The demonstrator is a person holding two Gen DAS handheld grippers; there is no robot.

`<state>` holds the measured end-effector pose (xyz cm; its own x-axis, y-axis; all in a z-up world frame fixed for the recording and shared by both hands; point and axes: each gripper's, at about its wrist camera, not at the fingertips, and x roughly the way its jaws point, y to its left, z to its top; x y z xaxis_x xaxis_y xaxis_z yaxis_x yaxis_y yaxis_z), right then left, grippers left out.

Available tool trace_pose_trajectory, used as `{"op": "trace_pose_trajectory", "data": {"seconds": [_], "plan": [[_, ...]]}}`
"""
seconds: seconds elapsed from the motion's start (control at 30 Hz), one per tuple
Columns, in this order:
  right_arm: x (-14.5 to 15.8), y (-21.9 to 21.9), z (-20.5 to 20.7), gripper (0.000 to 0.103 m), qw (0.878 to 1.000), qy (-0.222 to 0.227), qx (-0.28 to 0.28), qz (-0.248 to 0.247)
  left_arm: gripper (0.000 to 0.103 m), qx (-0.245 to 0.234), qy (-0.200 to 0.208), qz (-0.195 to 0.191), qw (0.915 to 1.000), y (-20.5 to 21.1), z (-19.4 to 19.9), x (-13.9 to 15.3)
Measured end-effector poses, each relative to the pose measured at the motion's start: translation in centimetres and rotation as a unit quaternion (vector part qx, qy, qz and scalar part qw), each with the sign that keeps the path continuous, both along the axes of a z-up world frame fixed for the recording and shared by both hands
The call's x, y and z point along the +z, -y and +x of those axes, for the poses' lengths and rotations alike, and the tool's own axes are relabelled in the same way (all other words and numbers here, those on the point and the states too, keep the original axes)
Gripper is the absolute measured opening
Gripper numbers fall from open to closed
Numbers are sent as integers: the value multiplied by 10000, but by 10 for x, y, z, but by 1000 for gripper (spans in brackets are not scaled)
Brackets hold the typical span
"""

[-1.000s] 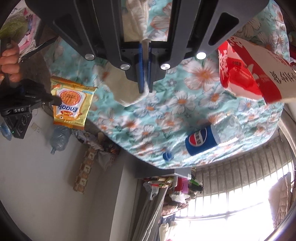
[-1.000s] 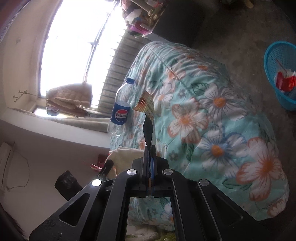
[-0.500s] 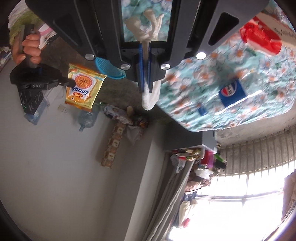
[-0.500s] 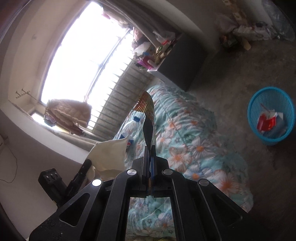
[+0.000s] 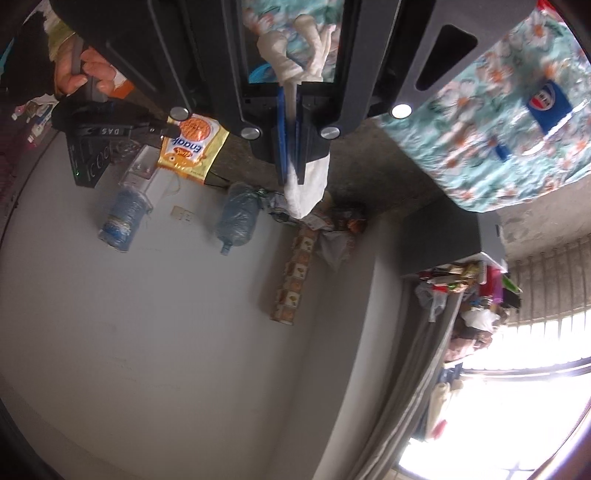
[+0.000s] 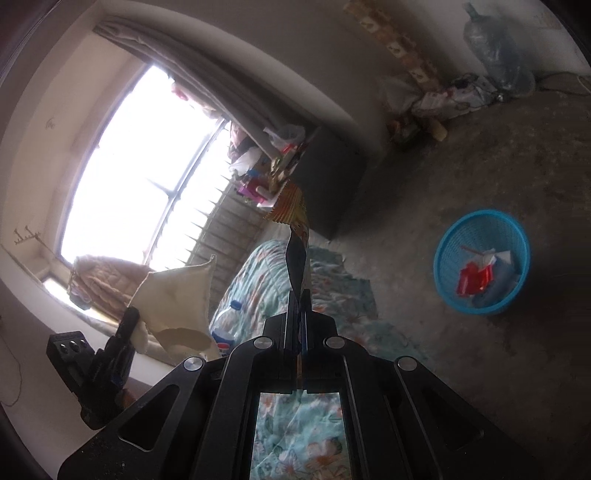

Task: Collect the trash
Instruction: 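Carry the cloth and snack bag over the blue wastebasket and open both tools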

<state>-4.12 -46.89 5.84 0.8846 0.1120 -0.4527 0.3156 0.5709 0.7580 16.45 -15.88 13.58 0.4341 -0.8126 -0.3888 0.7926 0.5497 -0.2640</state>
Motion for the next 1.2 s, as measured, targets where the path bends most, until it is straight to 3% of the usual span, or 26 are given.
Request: {"op": "trace_pose_trajectory", "data": {"seconds": [0.27,0.43,0.73,0.93,0.97,1.0,1.03,1.07,1.1,1.2], "plan": [[-14,46,-29,0,9942,-463,-940,-238,3,-738,-923,121,9929,87,29,-21],[-42,71,-34,0,9895,-744,-1240,-75,3,-1025,-1195,581,9858,154,36,-51],[-120,112,14,1,9820,-1431,-1133,493,4,-1180,-1664,1415,9687,259,61,-138],[-174,140,55,4,9745,-1791,-1047,853,8,-851,-1818,1761,9637,307,92,-192],[-184,145,63,6,9738,-1819,-1016,908,12,-823,-1851,1828,9621,315,99,-201],[-195,150,69,18,9715,-1902,-1045,956,24,-814,-1871,1892,9605,319,102,-208],[-204,153,72,39,9700,-1934,-1073,1013,36,-763,-1876,1954,9596,324,106,-215],[-218,157,77,49,9682,-1978,-1076,1090,41,-679,-1862,1980,9600,327,108,-220],[-228,160,79,55,9639,-2132,-1124,1128,45,-626,-1843,1981,9607,327,110,-222],[-251,159,74,55,9504,-2488,-1268,1366,51,-679,-1798,1933,9621,319,107,-219]]}}
